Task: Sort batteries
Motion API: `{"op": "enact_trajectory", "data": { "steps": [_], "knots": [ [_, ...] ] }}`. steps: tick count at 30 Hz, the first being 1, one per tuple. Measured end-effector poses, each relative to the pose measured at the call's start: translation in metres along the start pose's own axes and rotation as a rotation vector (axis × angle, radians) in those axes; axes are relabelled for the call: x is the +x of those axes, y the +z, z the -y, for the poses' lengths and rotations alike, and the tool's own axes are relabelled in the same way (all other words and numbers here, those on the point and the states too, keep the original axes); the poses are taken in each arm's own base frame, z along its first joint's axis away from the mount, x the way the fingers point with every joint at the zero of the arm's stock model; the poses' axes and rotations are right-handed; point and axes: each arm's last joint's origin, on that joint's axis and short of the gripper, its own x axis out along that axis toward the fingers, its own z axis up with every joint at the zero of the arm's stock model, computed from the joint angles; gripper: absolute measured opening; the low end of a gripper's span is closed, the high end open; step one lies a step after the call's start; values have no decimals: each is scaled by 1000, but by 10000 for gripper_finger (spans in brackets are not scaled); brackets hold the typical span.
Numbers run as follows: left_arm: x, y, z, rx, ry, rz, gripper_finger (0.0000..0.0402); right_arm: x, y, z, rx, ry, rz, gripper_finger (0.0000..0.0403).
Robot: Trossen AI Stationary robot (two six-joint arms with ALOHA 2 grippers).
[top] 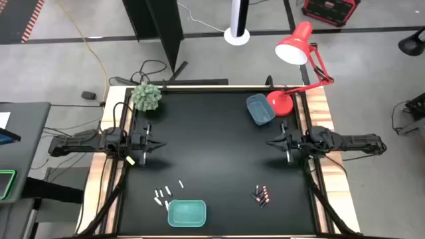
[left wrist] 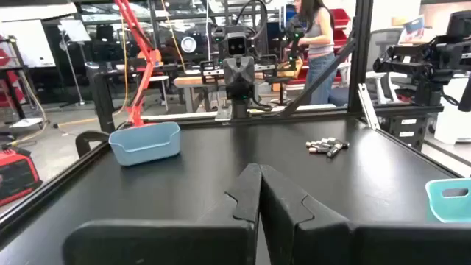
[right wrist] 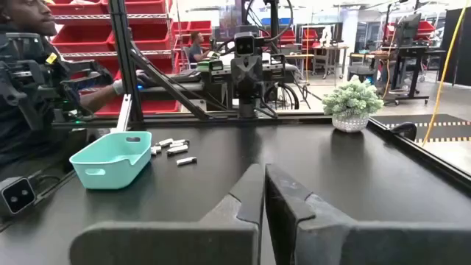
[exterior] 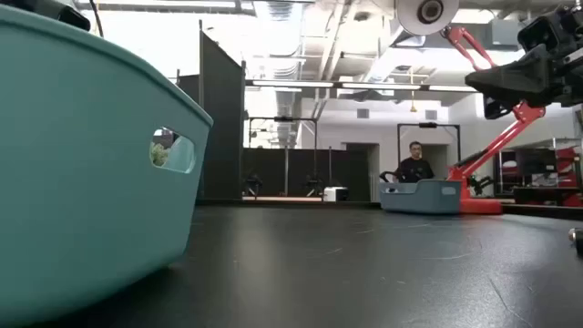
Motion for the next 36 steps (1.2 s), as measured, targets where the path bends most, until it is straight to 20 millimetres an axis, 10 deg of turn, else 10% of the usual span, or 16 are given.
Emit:
{"op": "enact_trajectory", "data": {
  "steps": [36],
  "knots": [
    [0,0,0,0,0,0,4,0,0,0,-62,-1,0,33]
  ]
}}
